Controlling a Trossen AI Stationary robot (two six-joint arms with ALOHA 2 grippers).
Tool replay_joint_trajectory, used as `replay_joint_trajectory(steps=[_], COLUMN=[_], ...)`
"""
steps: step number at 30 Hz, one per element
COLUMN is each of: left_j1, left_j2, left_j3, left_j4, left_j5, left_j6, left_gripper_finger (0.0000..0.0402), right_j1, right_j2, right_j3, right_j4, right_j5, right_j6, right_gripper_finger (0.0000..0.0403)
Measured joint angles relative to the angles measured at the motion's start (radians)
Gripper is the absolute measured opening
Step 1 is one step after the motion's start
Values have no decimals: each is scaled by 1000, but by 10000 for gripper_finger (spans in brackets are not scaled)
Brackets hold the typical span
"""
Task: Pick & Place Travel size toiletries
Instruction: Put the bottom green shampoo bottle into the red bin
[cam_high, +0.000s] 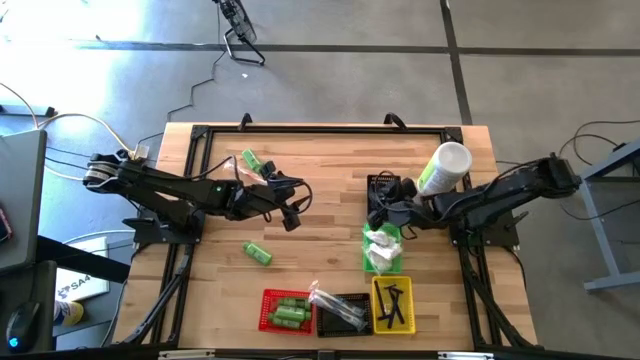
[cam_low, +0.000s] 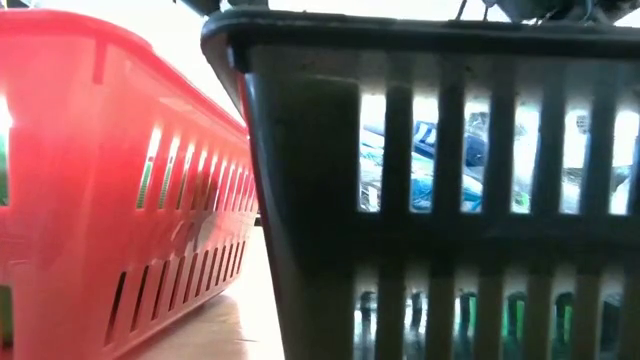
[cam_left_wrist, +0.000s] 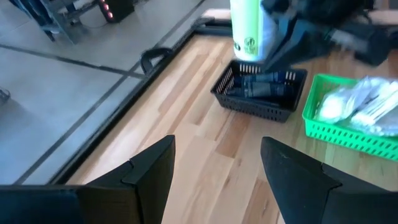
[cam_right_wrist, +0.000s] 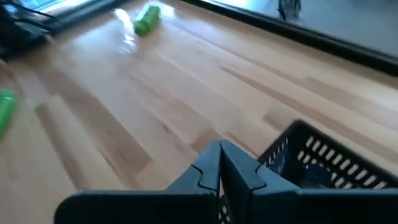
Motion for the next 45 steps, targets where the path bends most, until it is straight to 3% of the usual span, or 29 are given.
replay_joint_trajectory(steps=[7, 12, 15, 24, 29, 38, 45], left_j1=[0, -9, -29, -90, -115, -118, -117], left_j2=[63, 82, 89, 103, 100, 100, 81], left_j3=[-1, 2, -2, -80, -142, -173, -173], left_j4=[90, 180, 170, 174, 179, 174, 81], left_j5=[5, 122, 138, -3, -27, -80, -153], left_j6=[-8, -5, 16, -63, -131, -124, -121], left_gripper_finger=[232, 216, 195, 114, 80, 42, 18], right_j1=[35, 66, 85, 96, 96, 96, 96], right_j2=[-129, -179, -186, -186, -186, -186, -186], right_j3=[0, 0, 0, 0, 0, 0, 0], right_j4=[15, 29, 27, 33, 38, 49, 49], right_j5=[-1, -1, -2, -2, -2, -3, -47], right_j6=[-88, -116, -135, -139, -173, -190, -193], right_gripper_finger=[2, 2, 2, 2, 2, 2, 2])
